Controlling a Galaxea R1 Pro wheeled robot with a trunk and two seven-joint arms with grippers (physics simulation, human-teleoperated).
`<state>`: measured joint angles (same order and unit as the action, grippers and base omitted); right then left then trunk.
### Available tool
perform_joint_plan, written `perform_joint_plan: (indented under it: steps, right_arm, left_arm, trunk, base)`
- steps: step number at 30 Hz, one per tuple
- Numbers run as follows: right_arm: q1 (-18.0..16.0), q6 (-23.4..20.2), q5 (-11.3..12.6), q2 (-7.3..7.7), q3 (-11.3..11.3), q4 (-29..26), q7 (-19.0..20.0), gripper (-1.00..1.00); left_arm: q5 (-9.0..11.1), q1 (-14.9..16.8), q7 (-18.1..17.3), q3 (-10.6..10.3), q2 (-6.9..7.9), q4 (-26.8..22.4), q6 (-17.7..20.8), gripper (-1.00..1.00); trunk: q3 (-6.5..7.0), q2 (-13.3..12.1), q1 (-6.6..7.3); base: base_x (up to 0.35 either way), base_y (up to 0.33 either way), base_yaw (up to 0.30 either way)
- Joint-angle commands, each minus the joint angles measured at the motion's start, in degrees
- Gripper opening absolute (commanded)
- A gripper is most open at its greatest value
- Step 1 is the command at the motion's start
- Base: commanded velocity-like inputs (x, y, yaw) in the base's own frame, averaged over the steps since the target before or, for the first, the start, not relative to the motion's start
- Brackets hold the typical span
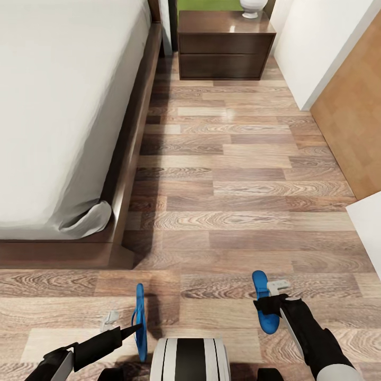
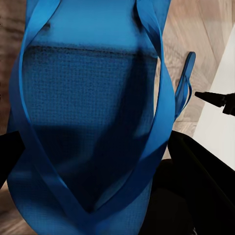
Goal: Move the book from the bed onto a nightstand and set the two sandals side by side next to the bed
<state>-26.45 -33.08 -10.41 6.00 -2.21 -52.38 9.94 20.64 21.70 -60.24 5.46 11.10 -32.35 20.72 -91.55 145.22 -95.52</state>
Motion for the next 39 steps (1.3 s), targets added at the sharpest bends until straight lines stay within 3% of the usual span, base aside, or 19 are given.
perform_joint_plan:
  steps: [1, 15, 39]
  right_arm:
    - [0.0, -0.2, -0.6, -0.02, -0.1, -0.1, 0.5, 1.0]
    - [0.0, -0.2, -0.5, -0.01, -0.2, -0.2, 0.9, 1.0]
    - [0.0, -0.2, -0.5, 0.12, -0.3, -0.4, 1.0, 1.0]
  left_arm:
    - [0.3, 0.0, -0.1, 0.0, -0.01, 0.0, 0.6, -1.0]
    - [0.3, 0.0, -0.1, 0.0, -0.02, 0.0, 0.6, -1.0]
    - [0.3, 0.0, 0.0, 0.1, 0.07, 0.0, 0.6, -1.0]
  trunk:
    - [-0.03, 0.0, 0.01]
    - [-2.69, 0.2, -0.3]
    - [-2.69, 0.2, -0.3]
  base:
    - [0.0, 0.0, 0.0]
    - [0.0, 0.0, 0.0]
    - [0.0, 0.0, 0.0]
